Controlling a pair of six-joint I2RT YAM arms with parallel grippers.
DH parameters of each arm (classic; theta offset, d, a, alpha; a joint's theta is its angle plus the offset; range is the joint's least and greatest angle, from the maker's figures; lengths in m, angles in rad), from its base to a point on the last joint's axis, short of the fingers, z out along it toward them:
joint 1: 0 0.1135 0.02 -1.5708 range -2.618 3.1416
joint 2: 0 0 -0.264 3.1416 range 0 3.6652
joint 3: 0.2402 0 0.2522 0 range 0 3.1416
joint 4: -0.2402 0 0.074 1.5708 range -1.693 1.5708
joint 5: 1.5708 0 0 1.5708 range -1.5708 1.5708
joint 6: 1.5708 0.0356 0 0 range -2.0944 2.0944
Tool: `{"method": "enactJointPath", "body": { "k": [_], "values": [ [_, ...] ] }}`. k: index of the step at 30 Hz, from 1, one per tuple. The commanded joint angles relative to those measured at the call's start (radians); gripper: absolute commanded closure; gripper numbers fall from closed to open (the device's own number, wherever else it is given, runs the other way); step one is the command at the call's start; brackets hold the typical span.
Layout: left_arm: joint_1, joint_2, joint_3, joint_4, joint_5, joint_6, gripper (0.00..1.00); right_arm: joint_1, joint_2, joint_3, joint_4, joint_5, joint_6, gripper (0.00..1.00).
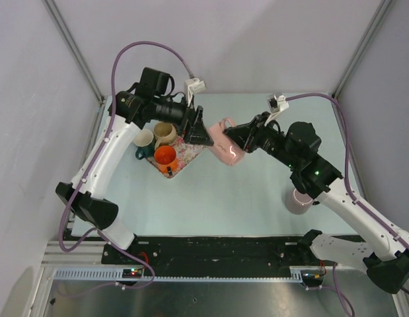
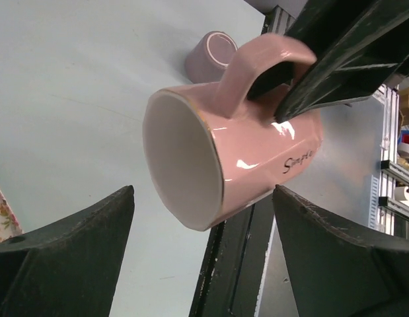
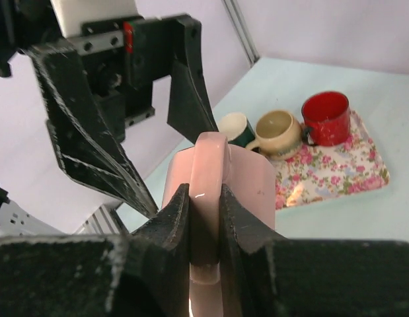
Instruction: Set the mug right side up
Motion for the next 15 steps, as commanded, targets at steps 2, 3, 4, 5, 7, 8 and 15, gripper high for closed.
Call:
{"method": "enactJointPath", "body": {
  "k": [2,3,4,5,7,8,15],
  "values": [
    [-0.015,0.009,0.037,-0.002,0.102,-0.03,0.2,0.017,-0.014,0.021,0.231,0.027,0.03,1.0],
    [-0.021,0.01,0.034,-0.002,0.141,-0.029,0.26,0.018,-0.009,0.021,0.235,0.029,0.029,1.0],
    [-0.031,0.009,0.03,-0.002,0.17,-0.026,0.3,0.018,-0.005,0.021,0.238,0.032,0.029,1.0],
    [-0.039,0.007,0.022,-0.003,0.206,-0.023,0.37,0.018,-0.003,0.021,0.24,0.037,0.028,1.0],
    [-0.05,0.007,0.007,-0.003,0.274,-0.013,0.49,0.019,0.0,0.021,0.246,0.043,0.021,1.0],
    [-0.053,0.008,0.003,-0.003,0.298,-0.012,0.56,0.02,0.003,0.021,0.25,0.044,0.02,1.0],
    [-0.056,0.014,0.015,-0.004,0.119,-0.027,0.99,0.016,0.032,0.021,0.201,0.017,0.002,0.95]
  ]
}}
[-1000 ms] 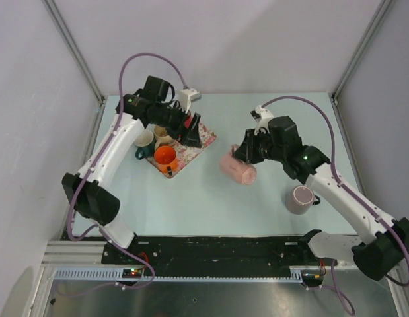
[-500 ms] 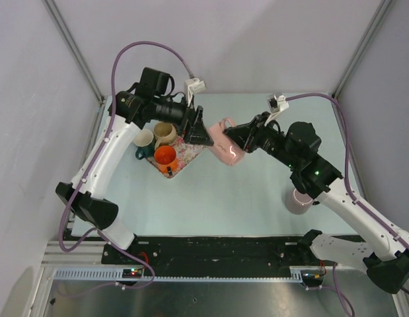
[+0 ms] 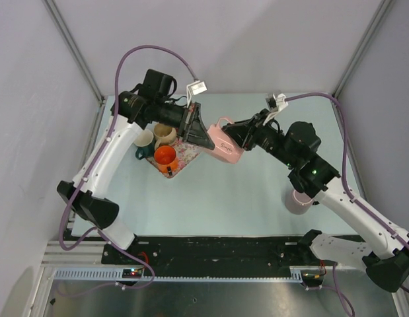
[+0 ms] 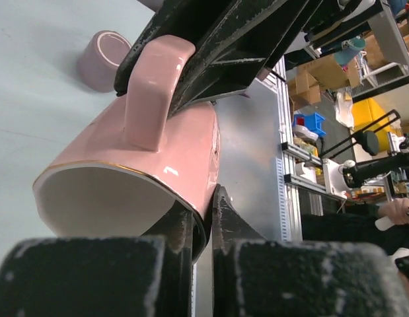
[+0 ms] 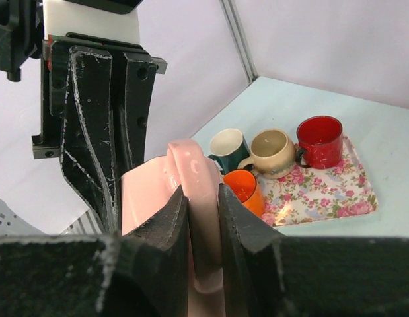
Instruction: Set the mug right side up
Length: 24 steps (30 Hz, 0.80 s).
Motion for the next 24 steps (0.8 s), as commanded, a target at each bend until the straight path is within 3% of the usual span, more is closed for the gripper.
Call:
{"method": "enactJointPath", "body": {
  "k": [1,5,7,10,18,24],
  "values": [
    [-0.035,0.004,0.017,0.041,-0.259,0.052,0.99,0.007,0.019,0.026,0.056,0.039,0.053,0.77],
    [-0.037,0.027,-0.006,0.041,-0.725,0.113,1.0,-0.002,0.015,0.026,-0.148,0.177,0.033,0.15],
    [-0.039,0.053,-0.016,0.041,-0.867,0.184,1.0,-0.005,0.007,0.025,-0.241,0.253,0.028,0.04],
    [-0.04,0.11,-0.028,0.039,-0.986,0.337,1.0,-0.006,-0.02,0.013,-0.343,0.336,0.021,0.01],
    [-0.037,0.164,-0.188,0.036,-1.057,0.947,1.0,-0.008,-0.123,-0.052,-0.463,0.415,0.002,0.0],
    [-0.037,0.23,-0.204,0.037,-1.159,1.125,1.0,-0.009,-0.187,-0.105,-0.472,0.435,0.016,0.0]
  ]
}}
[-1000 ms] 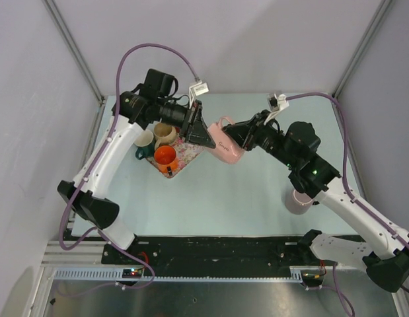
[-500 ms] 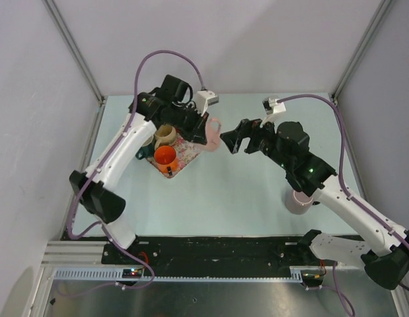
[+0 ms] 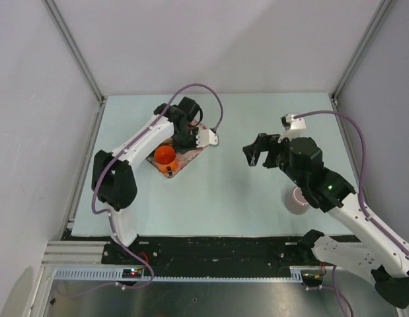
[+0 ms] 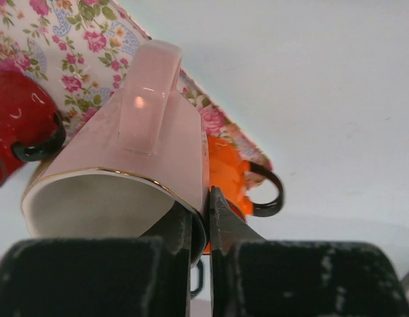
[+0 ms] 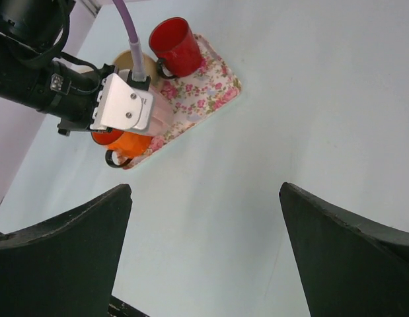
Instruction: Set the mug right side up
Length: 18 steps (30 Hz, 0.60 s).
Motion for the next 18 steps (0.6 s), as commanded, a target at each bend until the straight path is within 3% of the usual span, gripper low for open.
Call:
{"method": "enactJointPath", "body": {
  "k": [1,8,18],
  "values": [
    [-0.002,0.021,0.041,0.054,-0.105,0.239,1.0,-0.004,-0.041,-0.027,-0.018,0.048,0.006,0.0],
    [0.001,0.114,0.079,0.053,-0.163,0.29,1.0,-0.003,-0.055,-0.037,-0.068,0.073,0.026,0.01],
    [0.021,0.184,0.098,0.054,-0.139,0.289,0.98,-0.039,-0.086,-0.039,-0.216,0.19,0.126,0.01]
  ]
}}
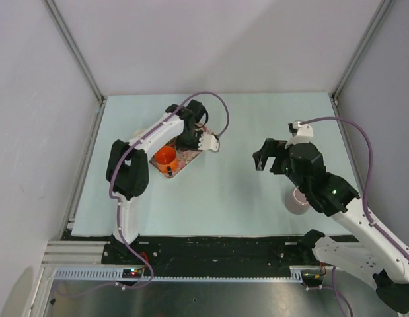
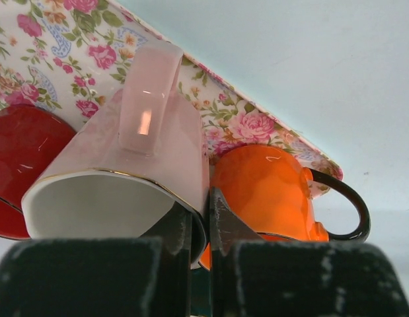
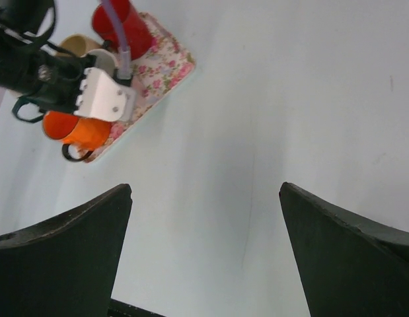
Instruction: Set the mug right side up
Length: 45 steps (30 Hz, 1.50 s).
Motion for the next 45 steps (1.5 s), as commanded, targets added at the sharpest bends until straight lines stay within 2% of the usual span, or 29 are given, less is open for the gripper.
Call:
{"method": "enactJointPath", "body": {
  "k": [1,3,7,9,14,17,20,27,31,36,45],
  "values": [
    [0.013,-0.009,0.016,0.019,-0.02,0.041,0.98,-0.037,-0.028,0.004,-0.122,0.117,0.103,0.01],
    [0.014,-0.009,-0.001,0.018,-0.032,0.036,0.96,-0.049,-0.037,0.002,-0.181,0.201,0.157,0.01],
    [0.018,-0.032,-0.031,0.018,-0.031,0.03,0.79,-0.1,-0.045,-0.008,-0.254,0.314,0.198,0.01],
    [0.022,-0.049,-0.033,0.018,-0.017,0.03,0.7,-0.144,-0.058,-0.009,-0.302,0.351,0.303,0.01],
    [0.027,-0.088,-0.021,0.017,0.029,0.023,0.49,-0.285,-0.13,-0.049,-0.338,0.299,0.355,0.01],
    [0.027,-0.112,-0.005,0.017,0.031,0.016,0.38,-0.383,-0.164,-0.069,-0.423,0.288,0.455,0.01],
    [0.024,-0.135,0.012,0.018,0.025,-0.005,0.31,-0.513,-0.204,-0.104,-0.469,0.234,0.517,0.05],
    [0.008,-0.215,-0.001,0.017,0.039,-0.097,0.25,-0.954,-0.147,-0.224,-0.416,-0.199,0.457,0.2],
    [0.006,-0.278,0.012,0.018,0.124,-0.204,0.24,-1.122,-0.114,-0.288,-0.407,-0.316,0.46,0.23],
    [0.0,-0.332,0.004,0.016,0.184,-0.333,0.22,-1.182,-0.07,-0.357,-0.314,-0.399,0.478,0.25],
    [-0.021,-0.395,-0.033,0.005,0.171,-0.365,0.21,-1.12,0.075,-0.426,-0.138,-0.407,0.511,0.4]
  ]
}}
